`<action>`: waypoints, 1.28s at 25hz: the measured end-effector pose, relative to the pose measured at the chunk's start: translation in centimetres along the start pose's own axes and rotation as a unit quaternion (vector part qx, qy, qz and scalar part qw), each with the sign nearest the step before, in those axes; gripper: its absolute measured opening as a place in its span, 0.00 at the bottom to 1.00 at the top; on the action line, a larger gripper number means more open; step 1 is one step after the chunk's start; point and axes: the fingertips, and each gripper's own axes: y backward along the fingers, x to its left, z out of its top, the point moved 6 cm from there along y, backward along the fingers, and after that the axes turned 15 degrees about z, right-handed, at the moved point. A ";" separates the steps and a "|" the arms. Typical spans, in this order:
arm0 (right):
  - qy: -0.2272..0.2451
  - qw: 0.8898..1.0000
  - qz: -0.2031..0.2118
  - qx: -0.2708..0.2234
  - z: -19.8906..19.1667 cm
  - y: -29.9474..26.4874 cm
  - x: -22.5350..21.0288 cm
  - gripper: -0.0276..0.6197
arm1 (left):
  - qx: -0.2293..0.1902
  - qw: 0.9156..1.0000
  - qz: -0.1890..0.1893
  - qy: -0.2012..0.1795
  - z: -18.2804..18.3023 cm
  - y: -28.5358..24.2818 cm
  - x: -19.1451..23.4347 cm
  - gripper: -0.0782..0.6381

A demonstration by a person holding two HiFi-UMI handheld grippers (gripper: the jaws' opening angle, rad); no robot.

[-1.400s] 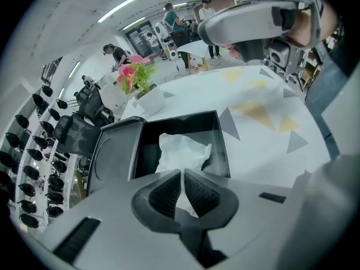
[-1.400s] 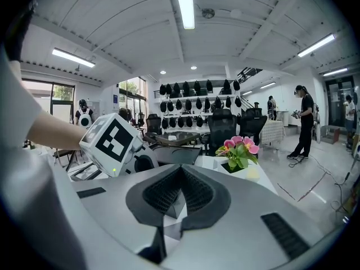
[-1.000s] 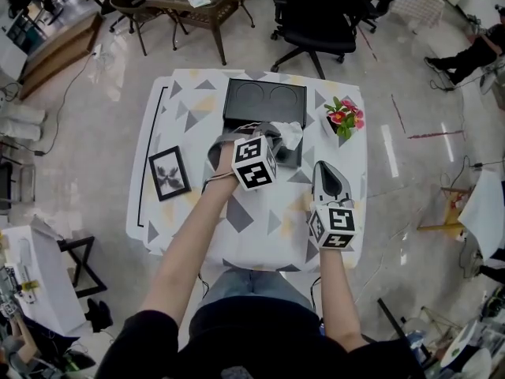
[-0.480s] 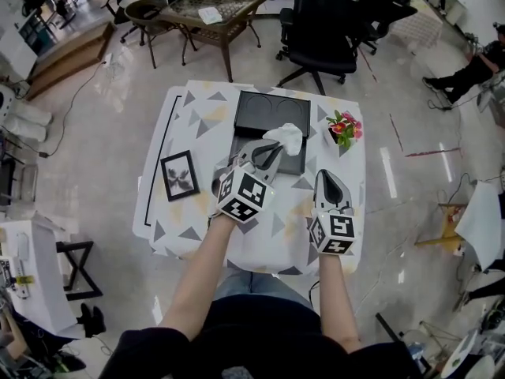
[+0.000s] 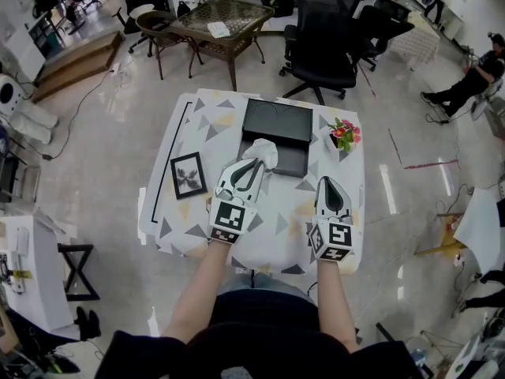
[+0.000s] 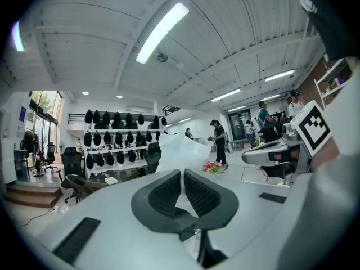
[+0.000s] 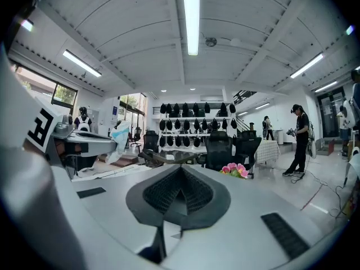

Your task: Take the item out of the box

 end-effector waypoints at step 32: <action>0.007 1.000 0.024 -0.016 -1.0 2.1 2.6 0.04 | 0.012 0.999 0.020 0.029 -3.0 2.6 0.5 0.16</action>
